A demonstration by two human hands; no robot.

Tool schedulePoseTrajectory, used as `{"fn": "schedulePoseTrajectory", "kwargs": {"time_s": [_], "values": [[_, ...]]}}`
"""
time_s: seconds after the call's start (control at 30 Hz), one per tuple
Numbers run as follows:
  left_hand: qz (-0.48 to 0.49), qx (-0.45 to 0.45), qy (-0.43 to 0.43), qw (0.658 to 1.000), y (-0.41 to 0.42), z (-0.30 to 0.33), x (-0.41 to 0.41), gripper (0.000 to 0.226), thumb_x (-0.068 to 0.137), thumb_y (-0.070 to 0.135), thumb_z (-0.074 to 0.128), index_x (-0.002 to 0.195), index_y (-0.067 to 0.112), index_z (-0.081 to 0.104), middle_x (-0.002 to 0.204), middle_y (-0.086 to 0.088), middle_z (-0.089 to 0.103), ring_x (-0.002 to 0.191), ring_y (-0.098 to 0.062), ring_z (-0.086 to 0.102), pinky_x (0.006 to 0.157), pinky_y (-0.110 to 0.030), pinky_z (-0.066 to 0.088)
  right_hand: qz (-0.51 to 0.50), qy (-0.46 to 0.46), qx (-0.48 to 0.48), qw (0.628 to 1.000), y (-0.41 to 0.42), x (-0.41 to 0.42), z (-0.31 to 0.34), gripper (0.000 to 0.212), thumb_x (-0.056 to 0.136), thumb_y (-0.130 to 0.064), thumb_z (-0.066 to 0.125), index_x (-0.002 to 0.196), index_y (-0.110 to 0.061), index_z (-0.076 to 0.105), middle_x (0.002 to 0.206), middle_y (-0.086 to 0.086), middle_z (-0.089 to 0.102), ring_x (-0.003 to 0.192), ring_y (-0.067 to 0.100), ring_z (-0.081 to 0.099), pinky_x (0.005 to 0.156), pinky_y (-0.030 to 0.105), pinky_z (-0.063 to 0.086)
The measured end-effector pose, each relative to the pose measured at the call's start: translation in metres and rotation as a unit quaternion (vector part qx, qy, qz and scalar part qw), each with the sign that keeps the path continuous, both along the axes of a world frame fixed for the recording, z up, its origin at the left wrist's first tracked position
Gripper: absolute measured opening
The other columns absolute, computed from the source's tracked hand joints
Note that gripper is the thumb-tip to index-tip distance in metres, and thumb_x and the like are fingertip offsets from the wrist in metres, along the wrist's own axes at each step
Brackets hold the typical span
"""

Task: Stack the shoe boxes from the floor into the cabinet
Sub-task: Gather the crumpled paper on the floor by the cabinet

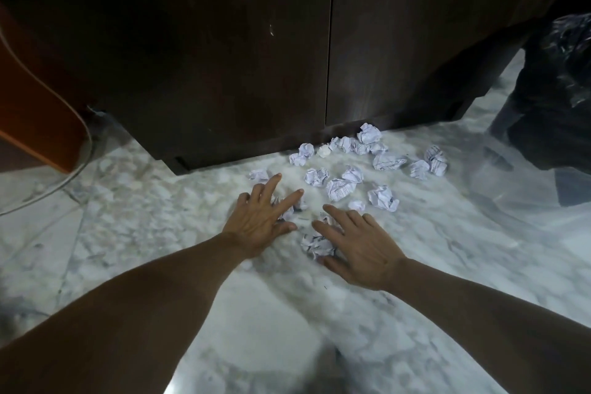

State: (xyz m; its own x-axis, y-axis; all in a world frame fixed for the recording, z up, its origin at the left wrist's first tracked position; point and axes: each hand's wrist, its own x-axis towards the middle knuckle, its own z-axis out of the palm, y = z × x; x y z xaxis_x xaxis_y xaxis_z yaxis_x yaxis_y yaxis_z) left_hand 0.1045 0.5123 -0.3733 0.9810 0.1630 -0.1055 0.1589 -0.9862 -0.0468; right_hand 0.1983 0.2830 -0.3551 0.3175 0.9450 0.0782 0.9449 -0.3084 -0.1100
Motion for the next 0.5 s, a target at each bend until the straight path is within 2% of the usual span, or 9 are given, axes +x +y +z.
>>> {"fn": "schedulePoseTrajectory", "kwargs": {"time_s": [0.13, 0.2, 0.3, 0.4, 0.5], "values": [[-0.037, -0.002, -0.008, 0.999, 0.004, -0.004, 0.001, 0.059, 0.094, 0.061, 0.023, 0.149, 0.048, 0.006, 0.154, -0.007, 0.021, 0.129, -0.028, 0.033, 0.089, -0.040, 0.040, 0.042, -0.005, 0.003, 0.999, -0.001, 0.007, -0.003, 0.040, 0.089, -0.044, 0.058, 0.125, -0.027, 0.058, 0.131, 0.015, 0.056, 0.091, 0.032, 0.060, 0.064, 0.039, 0.052], [-0.043, -0.015, 0.005, 0.999, 0.004, -0.005, 0.007, 0.052, 0.097, 0.054, 0.030, 0.147, 0.043, 0.021, 0.144, -0.005, 0.029, 0.123, -0.026, 0.038, 0.078, -0.037, 0.042, 0.048, 0.006, -0.007, 0.999, 0.000, 0.009, 0.000, 0.033, 0.084, -0.034, 0.067, 0.114, -0.025, 0.063, 0.126, 0.017, 0.058, 0.087, 0.033, 0.062, 0.055, 0.034, 0.051], [-0.025, -0.036, 0.005, 0.999, -0.004, -0.003, 0.015, 0.038, 0.097, 0.047, 0.041, 0.132, 0.030, 0.041, 0.126, -0.006, 0.039, 0.112, -0.026, 0.047, 0.063, -0.034, 0.039, 0.058, 0.014, -0.043, 0.997, 0.001, 0.013, 0.005, 0.028, 0.079, -0.015, 0.071, 0.107, -0.017, 0.065, 0.122, 0.021, 0.058, 0.088, 0.037, 0.062, 0.044, 0.030, 0.040], [-0.004, -0.066, 0.004, 0.998, -0.013, 0.002, 0.016, 0.036, 0.098, 0.043, 0.044, 0.126, 0.022, 0.046, 0.121, -0.007, 0.042, 0.107, -0.026, 0.052, 0.064, -0.034, 0.039, 0.040, 0.037, -0.048, 0.997, -0.003, 0.016, 0.011, 0.027, 0.083, -0.004, 0.063, 0.109, -0.011, 0.062, 0.124, 0.023, 0.053, 0.095, 0.039, 0.058, 0.046, 0.033, 0.036], [0.018, -0.096, -0.017, 0.995, -0.020, 0.015, 0.018, 0.034, 0.098, 0.042, 0.045, 0.124, 0.020, 0.047, 0.119, -0.007, 0.043, 0.105, -0.027, 0.054, 0.068, -0.037, 0.043, 0.010, 0.021, -0.034, 0.999, -0.010, 0.019, 0.020, 0.027, 0.089, -0.003, 0.055, 0.115, -0.010, 0.059, 0.128, 0.021, 0.050, 0.098, 0.037, 0.056, 0.054, 0.036, 0.036]]}}
